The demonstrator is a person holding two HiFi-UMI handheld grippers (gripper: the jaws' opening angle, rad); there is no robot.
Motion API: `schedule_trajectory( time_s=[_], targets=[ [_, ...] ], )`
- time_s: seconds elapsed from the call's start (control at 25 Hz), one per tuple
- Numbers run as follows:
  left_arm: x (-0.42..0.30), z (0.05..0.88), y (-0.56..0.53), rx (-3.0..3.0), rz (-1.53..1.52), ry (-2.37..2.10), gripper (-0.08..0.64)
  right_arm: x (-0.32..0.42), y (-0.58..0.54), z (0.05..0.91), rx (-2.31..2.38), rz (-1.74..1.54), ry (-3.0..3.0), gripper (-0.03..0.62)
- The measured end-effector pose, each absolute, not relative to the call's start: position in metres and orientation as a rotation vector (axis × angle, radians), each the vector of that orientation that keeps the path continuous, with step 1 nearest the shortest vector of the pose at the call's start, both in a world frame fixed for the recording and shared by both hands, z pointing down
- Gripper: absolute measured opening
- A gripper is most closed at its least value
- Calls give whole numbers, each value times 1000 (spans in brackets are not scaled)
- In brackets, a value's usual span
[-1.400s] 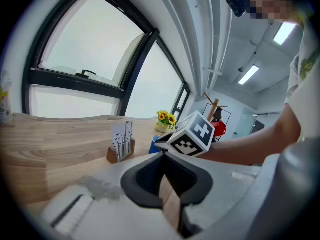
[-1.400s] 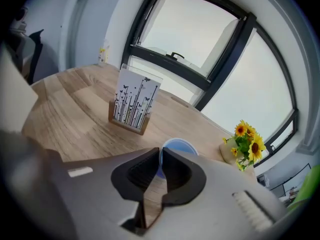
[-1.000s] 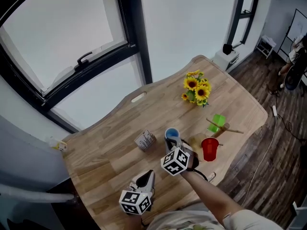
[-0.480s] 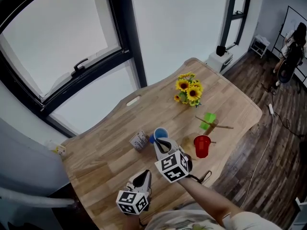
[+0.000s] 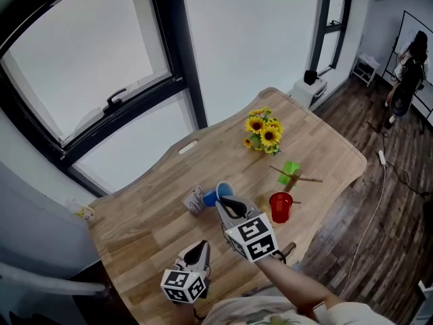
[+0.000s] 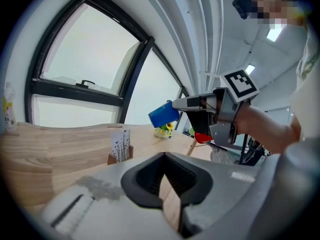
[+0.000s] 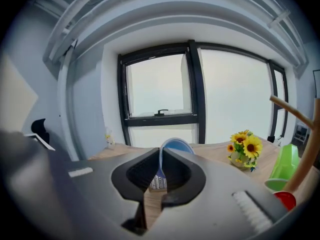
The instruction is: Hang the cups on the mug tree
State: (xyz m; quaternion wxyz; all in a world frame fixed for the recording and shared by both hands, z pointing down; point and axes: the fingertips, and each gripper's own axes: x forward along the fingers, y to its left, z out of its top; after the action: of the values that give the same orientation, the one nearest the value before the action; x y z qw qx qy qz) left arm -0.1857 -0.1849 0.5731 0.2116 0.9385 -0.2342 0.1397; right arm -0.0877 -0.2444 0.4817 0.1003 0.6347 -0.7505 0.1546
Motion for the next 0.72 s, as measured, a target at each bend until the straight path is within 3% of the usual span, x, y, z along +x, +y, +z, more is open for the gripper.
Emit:
schedule_trajectory(
  time_s=[0.72],
  targets=[
    [-186,569,-187,2622,404,-653,0,-47,-236,433,2116,556,-2376,20]
  ],
)
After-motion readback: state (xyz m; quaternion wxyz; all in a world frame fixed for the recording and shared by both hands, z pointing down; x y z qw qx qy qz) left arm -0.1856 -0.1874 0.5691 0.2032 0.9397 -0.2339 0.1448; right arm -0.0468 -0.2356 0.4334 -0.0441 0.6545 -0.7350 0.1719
